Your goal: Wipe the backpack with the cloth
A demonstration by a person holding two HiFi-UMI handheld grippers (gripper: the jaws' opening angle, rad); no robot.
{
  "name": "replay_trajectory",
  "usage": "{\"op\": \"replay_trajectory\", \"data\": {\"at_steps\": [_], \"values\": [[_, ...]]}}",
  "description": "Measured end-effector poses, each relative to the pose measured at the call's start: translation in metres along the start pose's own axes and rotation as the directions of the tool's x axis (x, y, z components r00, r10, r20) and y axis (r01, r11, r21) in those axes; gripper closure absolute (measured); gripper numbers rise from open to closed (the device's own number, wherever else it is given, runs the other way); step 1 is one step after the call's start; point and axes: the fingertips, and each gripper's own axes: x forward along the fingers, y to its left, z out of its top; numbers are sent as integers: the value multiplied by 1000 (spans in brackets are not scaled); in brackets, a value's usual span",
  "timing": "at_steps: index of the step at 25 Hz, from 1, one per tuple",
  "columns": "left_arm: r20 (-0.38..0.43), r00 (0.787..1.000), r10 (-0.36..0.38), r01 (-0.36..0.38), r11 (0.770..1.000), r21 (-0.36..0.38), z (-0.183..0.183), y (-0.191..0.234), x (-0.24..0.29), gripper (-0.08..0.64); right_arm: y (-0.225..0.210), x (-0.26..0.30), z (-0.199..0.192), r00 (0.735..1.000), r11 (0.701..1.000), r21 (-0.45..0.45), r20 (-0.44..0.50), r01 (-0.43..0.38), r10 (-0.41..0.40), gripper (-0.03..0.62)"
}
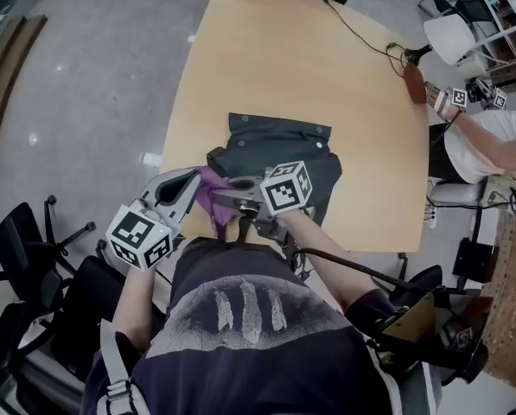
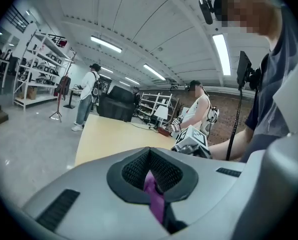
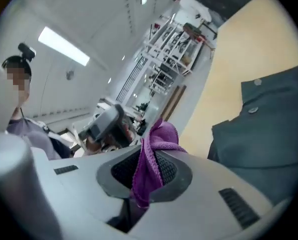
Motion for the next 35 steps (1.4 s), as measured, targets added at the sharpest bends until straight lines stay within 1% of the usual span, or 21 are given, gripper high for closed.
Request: {"op": "replay_trajectory", "data": {"at_steps": [1,2,3,4,5,6,8,9,10,11,14,17,19,21,23,25,27,28,31,33,35], "values": [[6,1000,13,-13,1000,7,2,4,-3,554,-12,0,11,998,999,7,32,51,-51,561],[6,1000,27,-27,999,18,4,7,-6,554,-32,-1,17,988,988,-29,25,155,-154,561],[1,999,39,-39,999,32,5,9,-7,554,-55,-3,21,959,954,-99,-2,282,-283,561],[-8,999,46,-46,998,48,5,10,-7,554,-78,-7,23,914,901,-181,-33,393,-405,561],[-18,999,50,-49,997,63,5,9,-6,554,-95,-12,24,864,843,-263,-63,469,-500,561],[-28,998,52,-49,996,78,4,7,-5,554,-107,-16,25,819,790,-343,-93,508,-567,561],[-52,997,52,-45,992,115,1,1,0,554,-118,-20,22,740,696,-503,-154,512,-655,561],[-64,997,48,-39,990,135,0,-2,3,554,-120,-20,22,709,657,-569,-174,495,-684,561],[-74,996,40,-29,988,152,-1,-5,6,554,-121,-19,22,687,626,-617,-183,476,-703,561],[-80,996,31,-17,986,163,-2,-8,9,554,-121,-18,24,674,604,-649,-185,463,-715,561],[-82,997,6,8,984,175,-1,-17,15,554,-124,-28,26,651,565,-673,-161,477,-742,561],[-84,996,-10,25,984,174,-2,-20,22,554,-132,-52,28,615,527,-675,-137,516,-777,561],[-90,996,-18,33,985,170,-4,-21,26,554,-134,-64,27,593,505,-694,-140,512,-793,562],[-94,995,-28,44,984,170,-4,-25,29,554,-136,-77,26,568,477,-719,-138,506,-811,561],[-97,994,-40,57,983,175,-3,-30,34,554,-142,-96,27,542,454,-722,-130,523,-831,563],[-102,994,-49,67,982,178,-3,-35,38,554,-152,-122,25,508,433,-707,-121,559,-853,562],[-108,993,-55,74,981,179,-5,-38,39,554,-168,-153,21,460,408,-686,-119,603,-880,563],[-110,992,-58,77,981,180,-6,-39,39,554,-175,-169,18,446,405,-666,-120,627,-887,562],[-119,991,-62,83,980,182,-7,-42,41,554,-183,-199,13,452,424,-610,-119,669,-884,563],[-125,991,-55,77,980,183,-8,-41,42,554,-185,-210,13,432,406,-618,-116,673,-894,561],[-125,991,-46,68,981,183,-8,-40,42,554,-188,-227,12,400,375,-615,-104,694,-910,562]]}}
